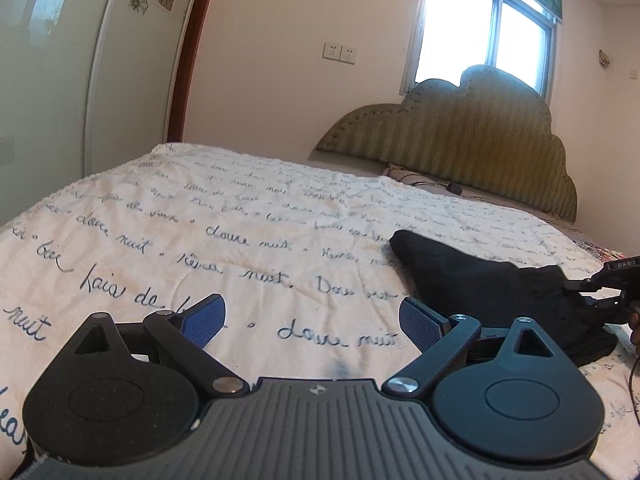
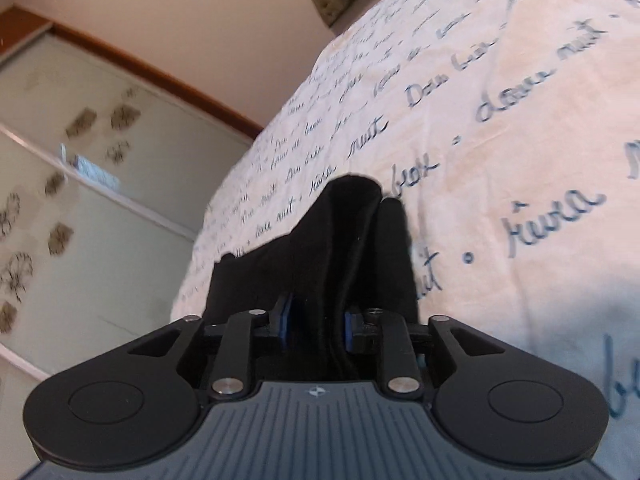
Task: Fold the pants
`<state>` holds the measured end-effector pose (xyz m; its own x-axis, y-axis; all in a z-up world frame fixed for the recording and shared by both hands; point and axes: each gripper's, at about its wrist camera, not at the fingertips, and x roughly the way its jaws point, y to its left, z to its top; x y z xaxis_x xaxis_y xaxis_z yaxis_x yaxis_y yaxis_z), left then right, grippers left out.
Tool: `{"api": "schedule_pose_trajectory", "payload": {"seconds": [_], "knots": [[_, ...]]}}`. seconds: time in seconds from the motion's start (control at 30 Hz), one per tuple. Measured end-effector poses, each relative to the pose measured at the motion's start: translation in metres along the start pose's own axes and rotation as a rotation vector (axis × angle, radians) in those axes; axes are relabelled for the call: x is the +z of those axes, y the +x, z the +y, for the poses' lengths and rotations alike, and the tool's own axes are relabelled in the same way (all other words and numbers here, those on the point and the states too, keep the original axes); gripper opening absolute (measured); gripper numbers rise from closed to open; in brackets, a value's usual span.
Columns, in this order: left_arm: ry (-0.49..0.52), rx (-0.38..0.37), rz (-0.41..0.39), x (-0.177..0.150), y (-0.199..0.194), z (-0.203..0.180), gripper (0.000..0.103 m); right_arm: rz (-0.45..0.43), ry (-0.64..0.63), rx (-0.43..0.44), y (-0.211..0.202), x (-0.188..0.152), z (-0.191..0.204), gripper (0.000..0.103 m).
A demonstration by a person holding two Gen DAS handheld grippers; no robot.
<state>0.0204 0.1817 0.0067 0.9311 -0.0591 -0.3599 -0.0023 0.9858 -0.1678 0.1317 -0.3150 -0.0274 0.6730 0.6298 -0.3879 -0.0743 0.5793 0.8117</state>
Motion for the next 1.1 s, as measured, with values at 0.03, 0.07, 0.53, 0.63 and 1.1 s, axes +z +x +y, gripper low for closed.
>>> {"api": "schedule_pose_trajectory", "payload": {"seconds": [0.03, 0.07, 0.53, 0.63, 1.1], "knots": [[-0.014, -0.025, 0.004, 0.002, -0.003, -0.003, 0.095, -0.042, 0.008, 0.006, -0.012, -0.001, -0.001, 0.025], [-0.040, -0.061, 0.014, 0.006, -0.004, -0.006, 0.095, -0.085, 0.018, 0.027, -0.023, -0.001, -0.002, 0.027], [-0.585, -0.410, 0.453, 0.008, 0.114, -0.027, 0.095, 0.064, -0.014, -0.076, -0.027, -0.002, -0.007, 0.032], [-0.628, -0.480, 0.483, 0.008, 0.118, -0.027, 0.095, 0.058, 0.034, -0.049, -0.037, 0.003, -0.016, 0.047], [-0.701, -0.389, 0.553, -0.011, 0.144, -0.032, 0.026, 0.228, -0.047, -0.030, -0.002, 0.000, 0.008, 0.031]]}}
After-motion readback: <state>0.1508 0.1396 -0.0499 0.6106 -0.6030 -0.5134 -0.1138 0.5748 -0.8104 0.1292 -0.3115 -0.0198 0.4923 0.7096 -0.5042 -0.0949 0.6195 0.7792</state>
